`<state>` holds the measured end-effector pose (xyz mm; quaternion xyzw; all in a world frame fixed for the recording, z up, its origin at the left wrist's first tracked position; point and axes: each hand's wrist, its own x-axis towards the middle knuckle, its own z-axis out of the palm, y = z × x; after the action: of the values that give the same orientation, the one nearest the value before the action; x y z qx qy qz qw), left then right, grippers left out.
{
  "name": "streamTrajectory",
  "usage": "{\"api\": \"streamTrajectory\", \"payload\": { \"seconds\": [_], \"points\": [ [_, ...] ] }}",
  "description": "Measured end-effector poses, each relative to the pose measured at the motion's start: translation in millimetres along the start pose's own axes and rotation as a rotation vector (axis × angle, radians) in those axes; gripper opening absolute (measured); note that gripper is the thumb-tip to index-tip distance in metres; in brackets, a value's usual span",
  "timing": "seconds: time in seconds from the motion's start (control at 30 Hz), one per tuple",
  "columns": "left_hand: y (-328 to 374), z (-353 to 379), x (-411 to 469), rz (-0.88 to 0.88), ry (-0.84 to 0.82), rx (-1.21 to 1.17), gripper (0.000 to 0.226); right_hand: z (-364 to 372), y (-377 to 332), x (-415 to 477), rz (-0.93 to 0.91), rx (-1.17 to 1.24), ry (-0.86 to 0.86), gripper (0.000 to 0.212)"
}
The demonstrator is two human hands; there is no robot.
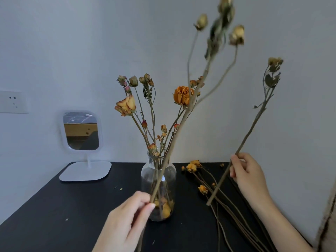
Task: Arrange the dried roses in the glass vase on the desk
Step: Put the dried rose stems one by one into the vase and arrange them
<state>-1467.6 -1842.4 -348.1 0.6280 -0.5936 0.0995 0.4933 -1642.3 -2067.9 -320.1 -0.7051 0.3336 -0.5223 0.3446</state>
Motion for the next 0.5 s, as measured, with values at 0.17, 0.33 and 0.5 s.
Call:
{"api": "streamTrajectory", "payload": {
  "seconds": [0.17,0.33,0.5],
  "points": [
    [12,-8,-1,-0.107,0.122,-0.093,0.019,26,-54,8,-0.098,0.181,-0.114,0.015],
    [18,-6,-7,-0.257,0.264,-0.216,0.016,49,-99,21,-0.244,0.284,-0.122,0.016],
    [-9,-14,-25,-0.258,0.275,-0.075,0.036,71,-102,30,-0.244,0.192,-0.174,0.016]
  ]
}}
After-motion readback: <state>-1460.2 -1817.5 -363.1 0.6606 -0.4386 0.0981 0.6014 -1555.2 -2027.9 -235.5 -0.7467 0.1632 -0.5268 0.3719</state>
